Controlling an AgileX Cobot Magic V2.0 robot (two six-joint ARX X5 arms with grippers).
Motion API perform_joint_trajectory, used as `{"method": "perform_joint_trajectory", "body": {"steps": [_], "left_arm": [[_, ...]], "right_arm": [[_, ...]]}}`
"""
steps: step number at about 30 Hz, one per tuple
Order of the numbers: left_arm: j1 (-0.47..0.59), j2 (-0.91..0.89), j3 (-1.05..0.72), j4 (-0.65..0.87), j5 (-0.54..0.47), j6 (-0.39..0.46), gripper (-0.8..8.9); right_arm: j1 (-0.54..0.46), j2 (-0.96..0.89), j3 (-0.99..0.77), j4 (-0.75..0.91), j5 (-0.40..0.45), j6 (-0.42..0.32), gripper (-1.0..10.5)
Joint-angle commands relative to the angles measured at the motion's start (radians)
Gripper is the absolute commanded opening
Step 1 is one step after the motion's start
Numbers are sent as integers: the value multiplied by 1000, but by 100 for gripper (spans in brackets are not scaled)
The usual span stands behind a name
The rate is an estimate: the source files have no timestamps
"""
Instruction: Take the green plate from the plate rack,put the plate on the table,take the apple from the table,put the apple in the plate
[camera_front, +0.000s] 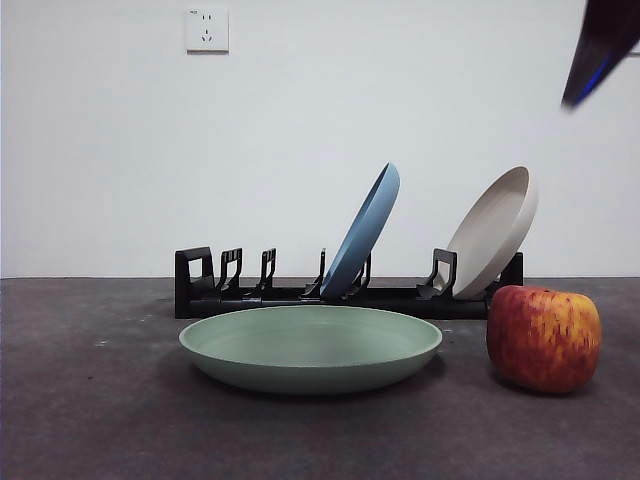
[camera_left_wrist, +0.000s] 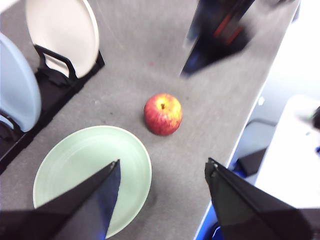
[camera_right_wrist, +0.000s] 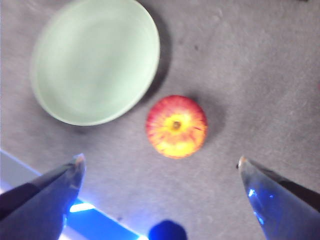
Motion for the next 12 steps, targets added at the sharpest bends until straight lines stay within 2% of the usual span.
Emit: {"method": "perform_joint_trajectory", "body": {"steps": [1, 6, 12], "left_arm": [[-2, -34, -5, -23, 3, -33, 287], [-2, -53, -5, -80, 2, -72, 287], [-2, -53, -5, -129, 27, -76, 287]], "right_arm": [[40, 76, 1, 37, 60, 6, 692], [87, 183, 1, 109, 90, 11, 693], [135, 285, 1, 155, 161, 21, 694]]}}
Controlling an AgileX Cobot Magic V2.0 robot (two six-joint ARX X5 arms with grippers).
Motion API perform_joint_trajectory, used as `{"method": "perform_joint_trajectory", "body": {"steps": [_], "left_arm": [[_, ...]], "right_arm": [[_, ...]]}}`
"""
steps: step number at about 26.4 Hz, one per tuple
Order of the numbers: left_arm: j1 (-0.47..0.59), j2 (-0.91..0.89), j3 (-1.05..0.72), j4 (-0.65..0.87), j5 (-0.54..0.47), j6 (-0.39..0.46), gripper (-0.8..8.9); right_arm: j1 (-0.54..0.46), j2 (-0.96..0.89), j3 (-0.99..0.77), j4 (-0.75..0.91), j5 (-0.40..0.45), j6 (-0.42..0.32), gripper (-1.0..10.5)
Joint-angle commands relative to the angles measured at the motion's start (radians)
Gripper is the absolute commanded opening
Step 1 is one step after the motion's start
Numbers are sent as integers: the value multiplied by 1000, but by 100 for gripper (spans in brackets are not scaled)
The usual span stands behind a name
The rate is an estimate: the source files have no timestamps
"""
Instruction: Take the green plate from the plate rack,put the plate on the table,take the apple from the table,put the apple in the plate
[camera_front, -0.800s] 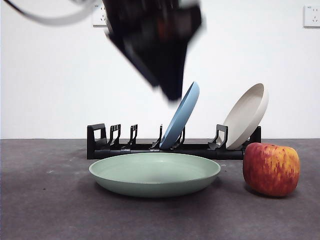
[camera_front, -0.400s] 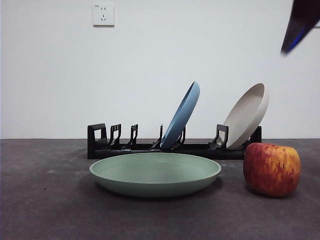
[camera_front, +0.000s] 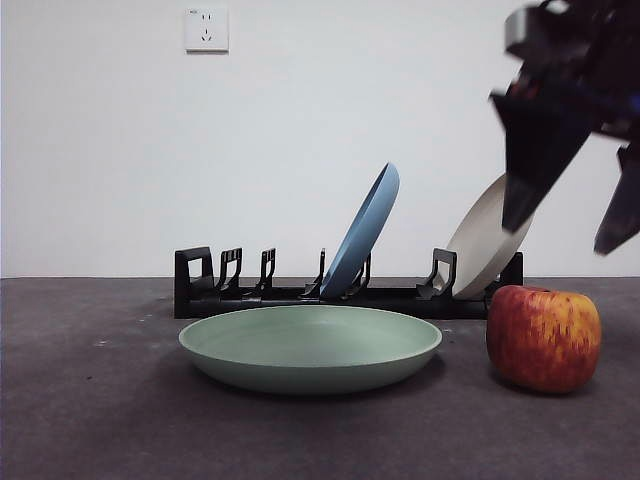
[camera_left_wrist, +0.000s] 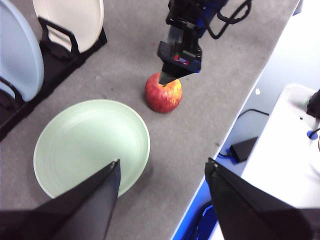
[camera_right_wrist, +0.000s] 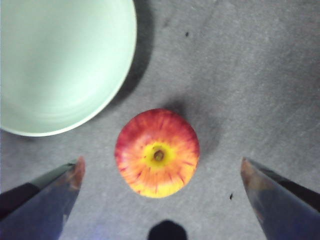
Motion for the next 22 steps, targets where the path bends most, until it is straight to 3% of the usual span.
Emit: {"method": "perform_joint_trajectory", "body": {"steps": [1, 14, 17, 22], "left_arm": [[-2, 0, -5, -5, 30, -15, 287], [-2, 0, -5, -29, 44, -33, 287], [-2, 0, -5, -28, 43, -33, 287], [-2, 0, -5, -28, 43, -33, 287]], "right_arm": [[18, 44, 1, 10, 17, 11, 694], [38, 214, 1, 39, 18, 22, 687], [38, 221, 1, 39, 15, 34, 474], [38, 221, 1, 23, 7, 40, 215]]}}
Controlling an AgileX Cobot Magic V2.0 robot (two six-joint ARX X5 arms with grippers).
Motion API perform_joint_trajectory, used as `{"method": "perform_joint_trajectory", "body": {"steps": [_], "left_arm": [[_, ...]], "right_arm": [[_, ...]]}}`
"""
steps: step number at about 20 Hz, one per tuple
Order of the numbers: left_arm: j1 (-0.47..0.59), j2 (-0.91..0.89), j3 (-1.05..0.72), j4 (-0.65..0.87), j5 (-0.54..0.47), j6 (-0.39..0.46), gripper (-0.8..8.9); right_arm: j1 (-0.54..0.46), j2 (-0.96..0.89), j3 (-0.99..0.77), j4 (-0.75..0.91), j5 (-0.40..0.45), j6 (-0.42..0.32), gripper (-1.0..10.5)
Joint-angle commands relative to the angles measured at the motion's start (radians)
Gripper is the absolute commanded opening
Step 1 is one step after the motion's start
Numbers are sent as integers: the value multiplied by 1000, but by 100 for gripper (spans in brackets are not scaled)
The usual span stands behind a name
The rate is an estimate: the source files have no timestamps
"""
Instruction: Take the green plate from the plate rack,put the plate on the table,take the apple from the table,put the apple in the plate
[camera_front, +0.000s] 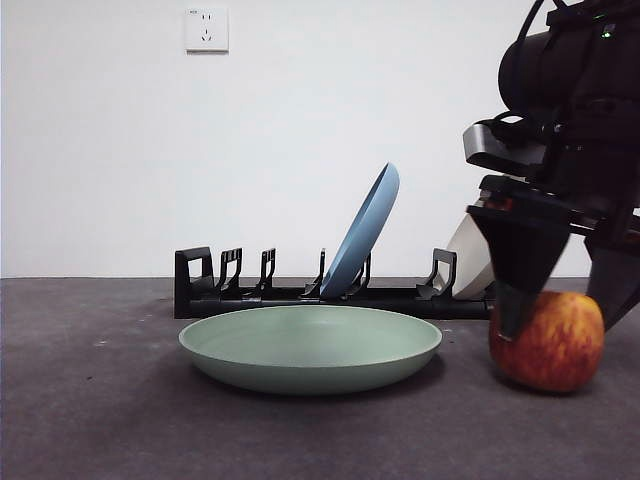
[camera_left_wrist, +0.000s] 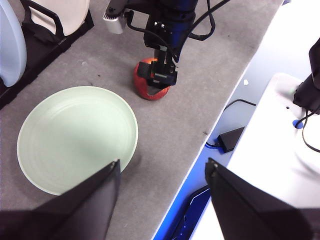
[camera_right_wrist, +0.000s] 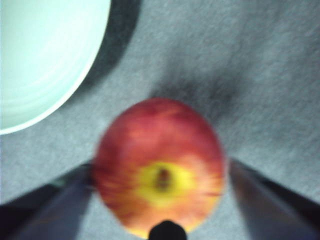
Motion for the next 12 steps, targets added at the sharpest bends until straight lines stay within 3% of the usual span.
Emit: {"method": "perform_joint_trajectory", "body": {"steps": [1, 2, 4, 12], "left_arm": [[-2, 0, -5, 3, 0, -7, 287], [-2, 0, -5, 3, 0, -7, 287], [-2, 0, -5, 3, 0, -7, 287], [-2, 0, -5, -21, 0, -7, 286]], "right_arm": [[3, 7, 1, -7, -8, 9, 211], [2, 7, 1, -10, -20, 9, 204], [2, 7, 1, -14, -26, 8, -23], [16, -153, 35, -7, -17, 33, -12]]}}
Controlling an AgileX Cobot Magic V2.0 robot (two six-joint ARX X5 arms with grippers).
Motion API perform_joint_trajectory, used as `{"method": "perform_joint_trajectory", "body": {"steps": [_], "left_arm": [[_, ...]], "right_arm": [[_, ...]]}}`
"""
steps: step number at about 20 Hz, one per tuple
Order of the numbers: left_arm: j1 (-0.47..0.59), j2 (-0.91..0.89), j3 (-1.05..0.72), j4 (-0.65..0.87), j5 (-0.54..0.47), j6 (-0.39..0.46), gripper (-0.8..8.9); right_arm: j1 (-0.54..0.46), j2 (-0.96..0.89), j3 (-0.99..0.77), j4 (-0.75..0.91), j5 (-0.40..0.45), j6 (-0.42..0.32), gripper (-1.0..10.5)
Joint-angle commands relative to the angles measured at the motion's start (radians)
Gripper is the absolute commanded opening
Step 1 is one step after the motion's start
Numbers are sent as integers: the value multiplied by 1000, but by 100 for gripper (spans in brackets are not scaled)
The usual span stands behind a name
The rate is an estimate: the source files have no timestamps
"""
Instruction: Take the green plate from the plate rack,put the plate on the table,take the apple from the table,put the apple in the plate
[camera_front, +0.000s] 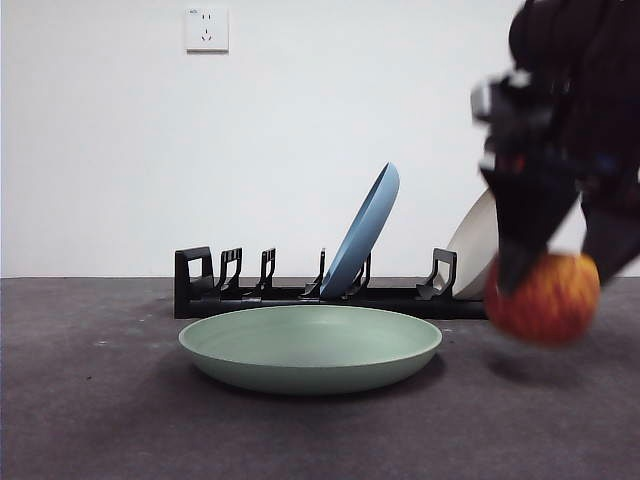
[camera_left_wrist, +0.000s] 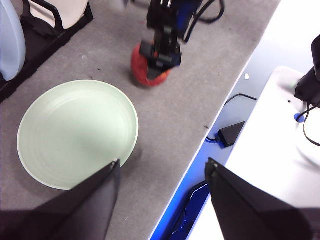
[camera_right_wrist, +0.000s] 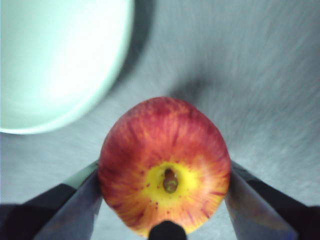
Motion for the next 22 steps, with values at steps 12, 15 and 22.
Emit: {"method": "perform_joint_trajectory", "body": {"steps": [12, 15, 22], "left_arm": [[-2, 0, -5, -21, 3, -7, 286], [-2, 0, -5, -38, 2, -6, 286], [-2, 0, -5, -56, 2, -7, 286]], "right_arm": [[269, 136, 171, 188, 66, 59, -13], [299, 253, 221, 212, 75, 58, -13], [320, 414, 271, 198, 112, 51, -13]]}}
